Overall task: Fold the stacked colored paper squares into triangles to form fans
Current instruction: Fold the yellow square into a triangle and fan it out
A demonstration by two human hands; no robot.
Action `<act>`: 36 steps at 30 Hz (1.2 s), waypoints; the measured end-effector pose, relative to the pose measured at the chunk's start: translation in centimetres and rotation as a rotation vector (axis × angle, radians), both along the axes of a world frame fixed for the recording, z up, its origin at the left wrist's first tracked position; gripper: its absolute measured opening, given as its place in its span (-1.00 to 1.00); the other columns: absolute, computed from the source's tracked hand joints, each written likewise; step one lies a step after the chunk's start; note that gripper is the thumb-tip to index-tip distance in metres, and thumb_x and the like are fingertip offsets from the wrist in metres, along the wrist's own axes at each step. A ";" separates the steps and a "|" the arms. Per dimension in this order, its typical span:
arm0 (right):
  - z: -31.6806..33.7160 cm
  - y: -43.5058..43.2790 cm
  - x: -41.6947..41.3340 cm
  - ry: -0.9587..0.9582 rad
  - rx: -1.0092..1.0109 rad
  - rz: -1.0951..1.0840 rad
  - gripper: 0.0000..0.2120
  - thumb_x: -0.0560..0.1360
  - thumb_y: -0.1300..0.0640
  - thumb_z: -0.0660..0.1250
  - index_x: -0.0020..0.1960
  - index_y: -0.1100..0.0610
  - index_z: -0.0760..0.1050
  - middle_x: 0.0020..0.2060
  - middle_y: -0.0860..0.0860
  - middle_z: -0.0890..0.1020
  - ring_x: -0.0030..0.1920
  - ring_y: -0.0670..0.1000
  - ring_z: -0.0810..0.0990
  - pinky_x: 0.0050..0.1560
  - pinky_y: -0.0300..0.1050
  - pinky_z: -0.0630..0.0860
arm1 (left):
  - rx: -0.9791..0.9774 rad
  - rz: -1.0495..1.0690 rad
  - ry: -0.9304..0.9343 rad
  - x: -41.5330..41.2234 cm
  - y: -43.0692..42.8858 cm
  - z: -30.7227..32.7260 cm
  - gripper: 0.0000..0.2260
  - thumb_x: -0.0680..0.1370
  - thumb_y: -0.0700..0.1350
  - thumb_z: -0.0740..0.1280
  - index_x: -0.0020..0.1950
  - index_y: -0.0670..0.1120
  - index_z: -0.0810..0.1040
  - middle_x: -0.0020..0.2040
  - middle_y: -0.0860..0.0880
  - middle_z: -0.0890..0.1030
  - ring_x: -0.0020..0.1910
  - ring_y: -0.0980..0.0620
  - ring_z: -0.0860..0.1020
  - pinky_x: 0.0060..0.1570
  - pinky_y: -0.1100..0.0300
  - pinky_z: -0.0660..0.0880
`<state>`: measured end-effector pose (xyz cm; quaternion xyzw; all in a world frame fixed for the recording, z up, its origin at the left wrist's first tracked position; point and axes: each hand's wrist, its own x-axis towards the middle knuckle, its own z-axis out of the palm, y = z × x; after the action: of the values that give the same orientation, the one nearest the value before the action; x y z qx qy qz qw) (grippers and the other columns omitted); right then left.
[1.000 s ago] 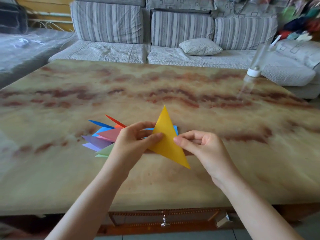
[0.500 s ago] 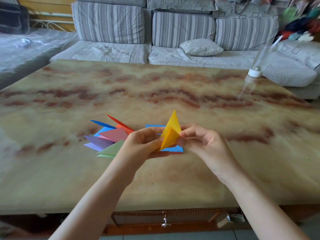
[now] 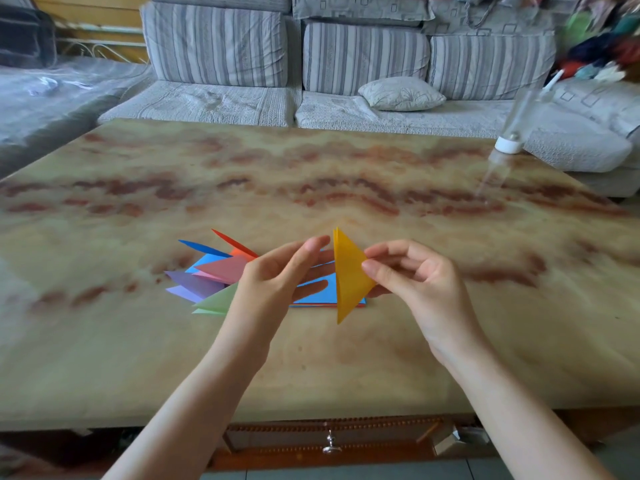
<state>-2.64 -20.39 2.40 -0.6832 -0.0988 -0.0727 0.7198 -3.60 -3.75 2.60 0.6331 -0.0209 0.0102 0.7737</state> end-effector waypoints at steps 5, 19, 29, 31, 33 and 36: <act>0.0 0.2 -0.2 -0.006 -0.029 0.031 -0.87 0.41 0.39 0.40 -0.16 0.18 0.61 -0.32 0.00 0.69 -0.31 -0.11 0.61 -0.28 -0.29 0.54 | -0.004 0.111 -0.045 -0.2 -0.2 0.1 -0.79 0.43 -0.14 0.40 0.06 -0.08 0.63 -0.13 -0.06 0.72 -0.10 0.06 0.68 -0.21 0.31 0.57; 0.6 0.9 -0.9 0.109 0.027 0.031 -0.83 0.28 0.15 0.46 -0.15 0.16 0.62 -0.31 0.01 0.69 -0.32 -0.12 0.61 -0.29 -0.31 0.52 | -0.082 0.168 -0.085 -0.5 -0.7 0.3 -0.91 0.37 -0.20 0.43 -0.14 -0.13 0.63 -0.29 -0.02 0.70 -0.25 0.08 0.68 -0.28 0.30 0.56; 0.7 1.0 -1.1 0.121 0.011 -0.012 -0.95 0.36 0.24 0.46 -0.26 0.13 0.64 -0.36 0.04 0.66 -0.34 -0.09 0.56 -0.30 -0.32 0.48 | -0.102 0.124 -0.078 -0.8 -1.1 0.4 -0.94 0.43 -0.26 0.40 -0.14 -0.14 0.62 -0.29 -0.01 0.70 -0.25 0.10 0.68 -0.30 0.32 0.55; 0.7 1.0 -1.1 0.117 0.013 -0.021 -0.95 0.36 0.25 0.46 -0.26 0.14 0.64 -0.37 0.04 0.66 -0.35 -0.10 0.55 -0.31 -0.32 0.47 | -0.105 0.123 -0.079 -0.8 -1.2 0.4 -0.95 0.43 -0.26 0.39 -0.13 -0.15 0.62 -0.29 0.00 0.70 -0.25 0.10 0.68 -0.30 0.31 0.56; 0.8 1.0 -1.1 0.116 0.021 -0.024 -0.95 0.36 0.27 0.46 -0.25 0.15 0.63 -0.38 0.03 0.66 -0.37 -0.11 0.55 -0.32 -0.35 0.48 | -0.113 0.120 -0.079 -0.8 -1.2 0.5 -0.95 0.44 -0.26 0.39 -0.14 -0.15 0.62 -0.29 0.00 0.70 -0.26 0.10 0.67 -0.30 0.31 0.56; 0.8 1.1 -1.1 0.108 0.024 -0.023 -0.95 0.37 0.29 0.45 -0.25 0.18 0.62 -0.40 0.00 0.65 -0.39 -0.15 0.55 -0.33 -0.38 0.47 | -0.101 0.114 -0.078 -0.8 -1.2 0.5 -0.96 0.44 -0.25 0.38 -0.15 -0.14 0.61 -0.30 0.02 0.70 -0.26 0.11 0.67 -0.30 0.31 0.56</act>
<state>-3.79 -19.32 3.19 -0.6784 -0.0508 -0.0451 0.7315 -4.37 -4.99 3.08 0.5924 -0.0144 0.0802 0.8015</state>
